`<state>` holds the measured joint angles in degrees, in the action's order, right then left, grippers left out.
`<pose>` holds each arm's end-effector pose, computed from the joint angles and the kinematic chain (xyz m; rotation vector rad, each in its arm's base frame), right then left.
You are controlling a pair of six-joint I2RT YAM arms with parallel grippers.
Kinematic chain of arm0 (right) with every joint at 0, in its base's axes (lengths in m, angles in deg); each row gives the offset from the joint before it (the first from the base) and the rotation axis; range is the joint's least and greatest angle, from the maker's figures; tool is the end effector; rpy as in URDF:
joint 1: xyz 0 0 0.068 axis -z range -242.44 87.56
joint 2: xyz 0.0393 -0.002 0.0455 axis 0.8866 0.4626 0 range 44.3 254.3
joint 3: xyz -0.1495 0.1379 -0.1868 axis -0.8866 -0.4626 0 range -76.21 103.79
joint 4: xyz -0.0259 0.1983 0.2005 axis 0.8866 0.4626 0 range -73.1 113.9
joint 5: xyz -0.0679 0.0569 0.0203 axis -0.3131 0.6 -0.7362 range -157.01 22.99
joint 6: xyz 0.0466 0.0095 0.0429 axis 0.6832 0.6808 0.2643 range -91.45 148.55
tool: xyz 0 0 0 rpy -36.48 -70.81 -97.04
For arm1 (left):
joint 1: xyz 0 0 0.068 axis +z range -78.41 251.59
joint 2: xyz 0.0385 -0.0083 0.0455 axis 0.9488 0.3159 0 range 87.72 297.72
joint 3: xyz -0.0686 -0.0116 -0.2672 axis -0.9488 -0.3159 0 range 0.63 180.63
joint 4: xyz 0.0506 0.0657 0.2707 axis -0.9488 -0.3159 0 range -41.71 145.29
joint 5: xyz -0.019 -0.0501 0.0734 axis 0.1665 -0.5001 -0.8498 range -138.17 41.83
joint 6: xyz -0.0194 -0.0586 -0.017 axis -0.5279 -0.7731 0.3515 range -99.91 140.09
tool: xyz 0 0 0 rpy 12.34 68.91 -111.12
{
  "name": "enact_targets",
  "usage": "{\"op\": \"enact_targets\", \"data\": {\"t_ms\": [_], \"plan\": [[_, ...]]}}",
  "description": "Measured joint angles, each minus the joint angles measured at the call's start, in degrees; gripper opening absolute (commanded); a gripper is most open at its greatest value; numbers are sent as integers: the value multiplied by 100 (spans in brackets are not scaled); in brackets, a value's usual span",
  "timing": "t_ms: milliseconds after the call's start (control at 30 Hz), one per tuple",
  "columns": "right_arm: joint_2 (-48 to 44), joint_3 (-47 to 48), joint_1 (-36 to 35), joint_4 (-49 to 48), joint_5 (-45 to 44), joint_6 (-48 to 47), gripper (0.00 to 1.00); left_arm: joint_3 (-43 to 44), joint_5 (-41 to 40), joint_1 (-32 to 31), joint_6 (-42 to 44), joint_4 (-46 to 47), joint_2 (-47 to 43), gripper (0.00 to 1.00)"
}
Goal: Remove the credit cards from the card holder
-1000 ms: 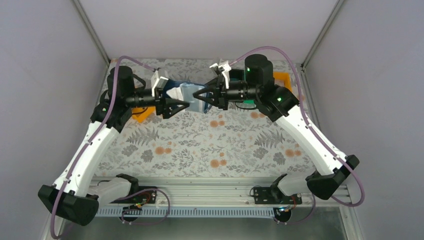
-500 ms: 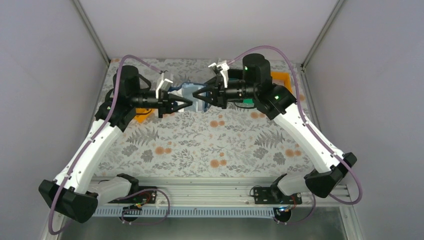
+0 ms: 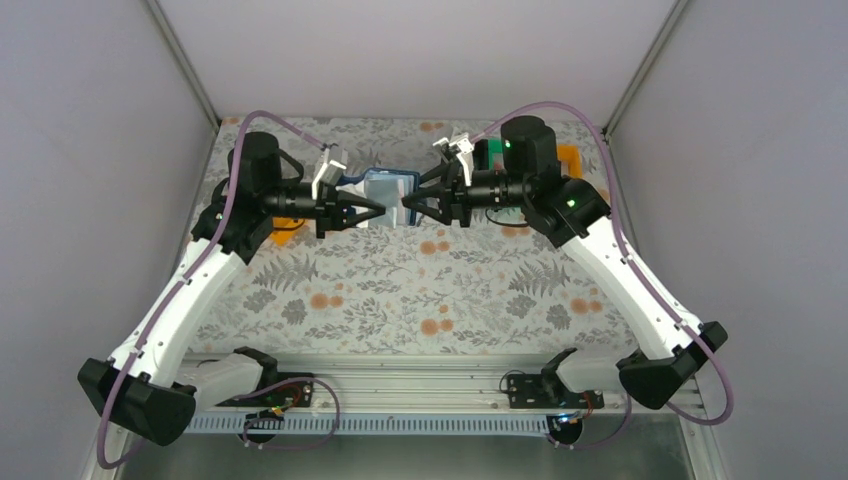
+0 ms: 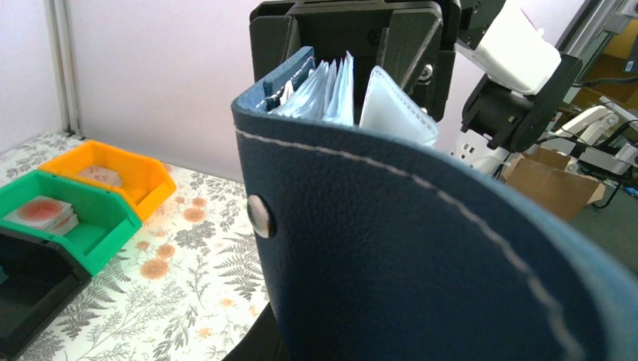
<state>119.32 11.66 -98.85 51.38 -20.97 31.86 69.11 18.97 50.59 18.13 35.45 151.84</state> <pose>0.2199 0.2066 0.4500 -1.0933 1.7067 1.2275 0.2225 -0.1343 0.4094 1.1091 1.5097 -1.3405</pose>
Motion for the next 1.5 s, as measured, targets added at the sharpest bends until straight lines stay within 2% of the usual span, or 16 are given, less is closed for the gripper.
{"op": "enact_targets", "data": {"t_ms": [100,167,600,833,867,933,967,1000,1133,1233,1500], "plan": [[-4,-15,2,50,-61,-26,26,-15,28,0,-2,4,0,2],[-4,-26,2,46,-57,7,24,-17,20,0,0,2,2,2],[179,-44,-74,-271,127,192,29,-79,-13,15,4,92,2,2],[286,-44,-129,-332,251,210,4,-144,-70,26,0,79,2,3],[286,-44,-131,-337,284,181,4,-144,-48,28,-2,76,0,9],[286,-42,-129,-339,330,133,4,-144,-48,31,-4,70,0,65],[286,-42,-129,-337,334,120,4,-144,-85,31,33,72,0,84],[286,-42,-131,-337,280,133,4,-144,-116,28,50,50,-2,98],[286,-42,-122,-273,-111,205,4,-136,-763,26,197,-120,-52,100],[358,55,-94,-90,-688,542,4,-59,-1670,52,455,-323,-52,100],[850,229,-271,-50,-2194,2424,4,33,-2841,44,946,-542,-17,100]]}}
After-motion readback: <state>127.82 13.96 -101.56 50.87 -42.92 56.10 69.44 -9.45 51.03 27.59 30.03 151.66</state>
